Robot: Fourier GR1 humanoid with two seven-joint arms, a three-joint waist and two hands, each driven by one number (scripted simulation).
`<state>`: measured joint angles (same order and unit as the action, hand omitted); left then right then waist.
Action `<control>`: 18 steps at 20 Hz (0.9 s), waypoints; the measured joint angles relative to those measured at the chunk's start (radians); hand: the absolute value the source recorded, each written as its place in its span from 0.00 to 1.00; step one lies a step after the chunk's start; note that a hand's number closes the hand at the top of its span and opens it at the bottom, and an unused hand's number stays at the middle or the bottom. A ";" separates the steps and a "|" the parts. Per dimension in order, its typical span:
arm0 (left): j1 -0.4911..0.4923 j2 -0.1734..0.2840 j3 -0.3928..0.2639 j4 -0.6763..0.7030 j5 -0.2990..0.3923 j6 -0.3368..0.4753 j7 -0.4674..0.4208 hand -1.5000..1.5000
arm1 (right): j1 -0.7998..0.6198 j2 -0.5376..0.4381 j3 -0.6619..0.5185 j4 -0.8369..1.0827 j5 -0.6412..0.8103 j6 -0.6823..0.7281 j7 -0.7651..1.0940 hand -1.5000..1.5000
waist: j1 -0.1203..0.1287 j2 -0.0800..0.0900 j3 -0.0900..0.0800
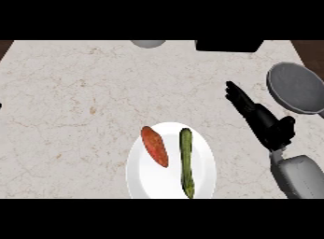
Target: Pick the sweet potato from the plate and place it in the pan
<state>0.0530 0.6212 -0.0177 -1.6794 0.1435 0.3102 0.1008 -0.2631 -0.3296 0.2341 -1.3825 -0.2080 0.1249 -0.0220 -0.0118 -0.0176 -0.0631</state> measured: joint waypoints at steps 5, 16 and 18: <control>-0.074 -0.071 -0.040 0.005 0.034 -0.020 -0.030 0.50 | -0.104 0.054 0.148 0.015 -0.017 0.199 -0.017 1.00 | 0.047 0.032 0.045; -0.227 -0.214 -0.111 0.114 0.080 -0.046 -0.035 0.50 | -0.324 -0.009 0.143 0.236 0.180 0.362 -0.556 0.00 | 0.038 0.041 0.065; -0.249 -0.228 -0.109 0.153 0.082 -0.054 -0.047 0.50 | -0.382 -0.046 0.131 0.294 0.219 0.364 -0.614 0.00 | 0.038 0.038 0.064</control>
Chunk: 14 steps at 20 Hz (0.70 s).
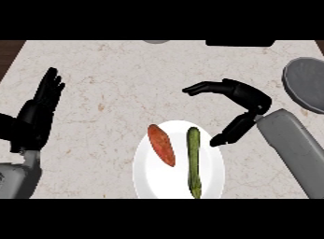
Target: Pick the sweet potato from the plate and place it in the pan
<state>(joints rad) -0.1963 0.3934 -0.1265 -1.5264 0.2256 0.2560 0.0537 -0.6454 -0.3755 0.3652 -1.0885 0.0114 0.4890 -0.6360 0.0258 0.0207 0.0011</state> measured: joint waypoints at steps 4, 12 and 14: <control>-0.022 -0.013 -0.006 0.024 -0.007 -0.009 -0.004 0.50 | -0.121 -0.089 0.018 0.053 0.084 0.008 -0.033 0.00 | 0.005 -0.006 0.000; -0.042 -0.028 0.019 0.083 -0.014 -0.030 -0.022 0.50 | -0.330 -0.090 0.078 0.085 0.189 0.052 0.051 0.00 | -0.007 -0.015 -0.002; -0.038 -0.024 0.029 0.076 -0.012 -0.039 -0.016 0.50 | -0.358 -0.076 0.079 0.077 0.210 0.049 0.059 0.00 | -0.009 -0.017 -0.001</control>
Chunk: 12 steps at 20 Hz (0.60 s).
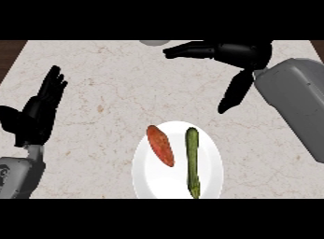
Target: Pick the sweet potato from the plate and place it in the pan
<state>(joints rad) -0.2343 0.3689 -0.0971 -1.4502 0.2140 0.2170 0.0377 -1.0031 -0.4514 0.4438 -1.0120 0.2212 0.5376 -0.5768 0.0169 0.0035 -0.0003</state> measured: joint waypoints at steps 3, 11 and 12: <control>-0.003 -0.013 0.012 0.020 -0.007 -0.006 -0.011 0.50 | -0.029 0.047 -0.005 -0.010 0.024 0.003 0.032 0.00 | -0.005 -0.002 0.000; 0.012 -0.025 0.023 -0.011 -0.030 -0.006 0.013 0.50 | -0.026 0.133 0.014 -0.062 0.020 0.088 0.102 0.00 | -0.011 -0.005 0.000; 0.017 -0.030 0.019 -0.019 -0.038 0.000 0.019 0.50 | -0.016 0.140 0.020 -0.080 0.020 0.095 0.111 0.00 | -0.012 -0.005 0.000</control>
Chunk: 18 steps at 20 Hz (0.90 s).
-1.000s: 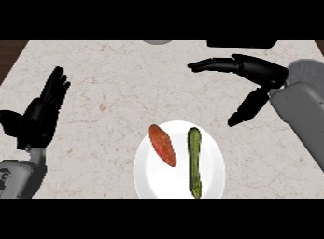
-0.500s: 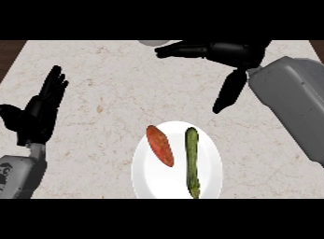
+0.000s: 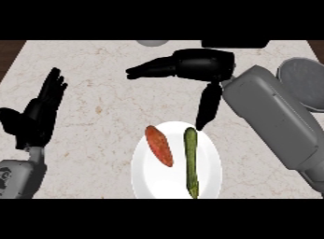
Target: Pick the sweet potato from the plate and place it in the pan
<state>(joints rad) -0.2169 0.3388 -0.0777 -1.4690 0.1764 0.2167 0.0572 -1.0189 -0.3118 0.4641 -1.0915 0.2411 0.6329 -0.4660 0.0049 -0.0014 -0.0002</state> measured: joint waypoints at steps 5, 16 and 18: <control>0.003 -0.010 0.013 -0.010 -0.014 -0.005 0.009 0.50 | 0.069 0.021 0.025 -0.104 0.034 0.028 0.071 0.00 | -0.004 -0.001 0.000; -0.016 -0.040 0.046 0.026 -0.041 -0.044 -0.008 0.50 | 0.152 0.105 0.024 -0.087 0.218 0.007 0.132 0.00 | 0.000 0.002 0.000; -0.015 -0.037 0.057 0.019 -0.042 -0.055 -0.002 0.50 | 0.158 0.123 0.023 -0.082 0.249 0.013 0.140 0.00 | 0.000 0.002 0.000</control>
<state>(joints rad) -0.2315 0.3022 -0.0202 -1.4504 0.1347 0.1619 0.0557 -0.8609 -0.1893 0.4871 -1.1736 0.4897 0.6462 -0.3256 0.0050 0.0003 -0.0001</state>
